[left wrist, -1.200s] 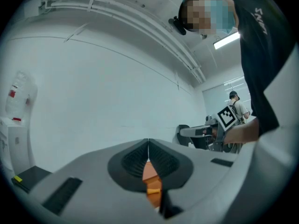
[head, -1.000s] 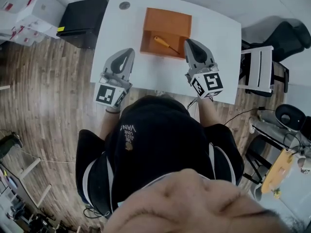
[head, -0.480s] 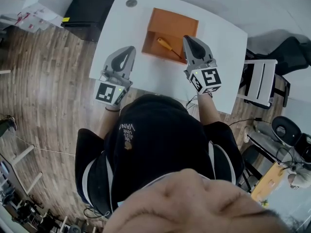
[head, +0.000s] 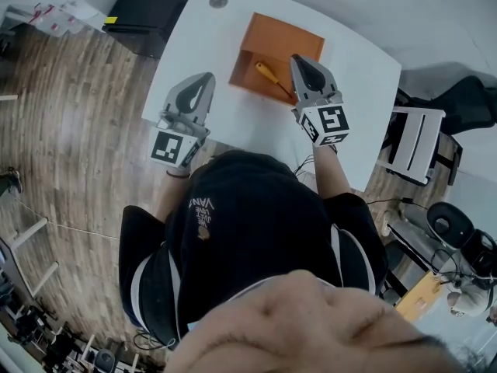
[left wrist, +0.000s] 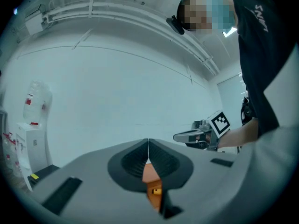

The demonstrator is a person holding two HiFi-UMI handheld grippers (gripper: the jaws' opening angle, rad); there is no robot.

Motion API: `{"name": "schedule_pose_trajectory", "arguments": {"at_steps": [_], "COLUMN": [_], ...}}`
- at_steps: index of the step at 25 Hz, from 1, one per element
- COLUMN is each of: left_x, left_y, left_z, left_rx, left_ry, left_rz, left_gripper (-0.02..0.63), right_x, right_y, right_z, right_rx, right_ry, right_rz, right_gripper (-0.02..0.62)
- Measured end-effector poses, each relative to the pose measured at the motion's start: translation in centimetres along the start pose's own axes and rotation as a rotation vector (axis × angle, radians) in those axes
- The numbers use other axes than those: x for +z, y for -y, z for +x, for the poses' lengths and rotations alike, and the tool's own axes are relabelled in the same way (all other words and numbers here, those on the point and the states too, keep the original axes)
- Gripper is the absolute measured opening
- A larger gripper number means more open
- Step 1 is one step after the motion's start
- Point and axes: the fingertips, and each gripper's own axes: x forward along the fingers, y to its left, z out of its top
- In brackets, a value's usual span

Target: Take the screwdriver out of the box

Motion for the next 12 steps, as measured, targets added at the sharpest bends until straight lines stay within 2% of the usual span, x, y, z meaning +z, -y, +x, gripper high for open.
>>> {"name": "schedule_pose_trajectory", "arguments": {"at_steps": [12], "left_x": [-0.3], "left_y": [-0.2], "left_z": [0.3], "left_rx": [0.003], "left_ry": [-0.009], "left_rz": [0.02], "left_gripper": [0.015], "right_x": [-4.0], "right_y": [-0.4], "right_z": [2.1], "right_rx": [0.049], "right_ry": [-0.093], "right_rz": [0.026], "right_gripper": [0.012]}}
